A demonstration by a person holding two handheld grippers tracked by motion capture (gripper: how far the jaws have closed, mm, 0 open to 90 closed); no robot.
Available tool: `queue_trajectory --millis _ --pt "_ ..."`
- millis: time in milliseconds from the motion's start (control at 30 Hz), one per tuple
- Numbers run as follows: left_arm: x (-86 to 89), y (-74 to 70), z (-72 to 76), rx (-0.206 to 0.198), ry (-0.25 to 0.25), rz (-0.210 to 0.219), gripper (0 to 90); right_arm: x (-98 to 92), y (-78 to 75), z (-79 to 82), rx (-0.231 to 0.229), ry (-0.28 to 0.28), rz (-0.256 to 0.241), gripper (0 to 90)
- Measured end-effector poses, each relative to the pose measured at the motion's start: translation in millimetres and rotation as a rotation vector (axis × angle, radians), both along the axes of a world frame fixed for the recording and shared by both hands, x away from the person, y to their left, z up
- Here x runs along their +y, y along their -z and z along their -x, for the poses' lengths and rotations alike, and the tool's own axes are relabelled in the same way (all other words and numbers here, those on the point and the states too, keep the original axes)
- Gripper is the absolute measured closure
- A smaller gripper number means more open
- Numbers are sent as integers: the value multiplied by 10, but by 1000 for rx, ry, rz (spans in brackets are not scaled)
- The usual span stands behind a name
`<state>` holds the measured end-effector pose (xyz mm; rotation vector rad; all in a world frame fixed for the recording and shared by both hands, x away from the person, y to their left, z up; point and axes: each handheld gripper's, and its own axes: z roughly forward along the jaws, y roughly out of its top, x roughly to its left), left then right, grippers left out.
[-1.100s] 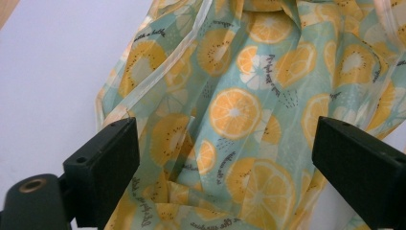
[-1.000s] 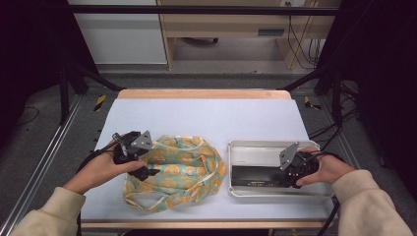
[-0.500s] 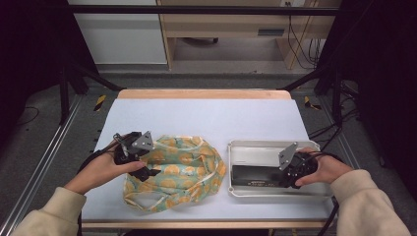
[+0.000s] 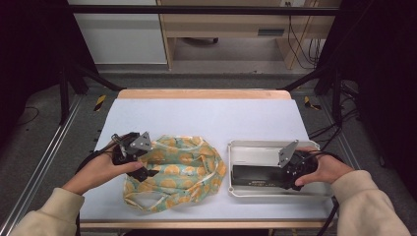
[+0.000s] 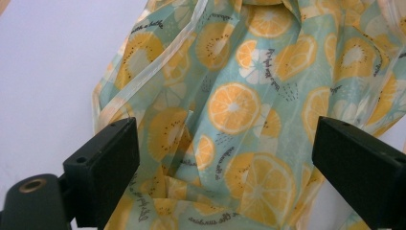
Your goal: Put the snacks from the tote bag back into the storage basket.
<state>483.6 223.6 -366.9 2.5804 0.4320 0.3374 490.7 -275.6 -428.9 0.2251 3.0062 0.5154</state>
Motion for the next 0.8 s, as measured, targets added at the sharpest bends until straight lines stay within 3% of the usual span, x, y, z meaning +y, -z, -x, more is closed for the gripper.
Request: queue_trajectory --millis 100,267,333,633,800 --pt "23 5 -9 -1 -7 2 91 -33 -66 14 -27 34 -22 154" --pt "41 20 -13 2 -10 8 91 -40 -125 76 -41 45 -40 123" --pt "52 35 -17 1 -19 15 91 -51 -193 112 -64 45 -73 102" --pt "94 25 -9 -12 -32 28 89 -65 -493 262 -165 145 -221 91" --pt "103 3 -4 -16 -37 40 80 -40 -623 326 -217 193 -279 90"
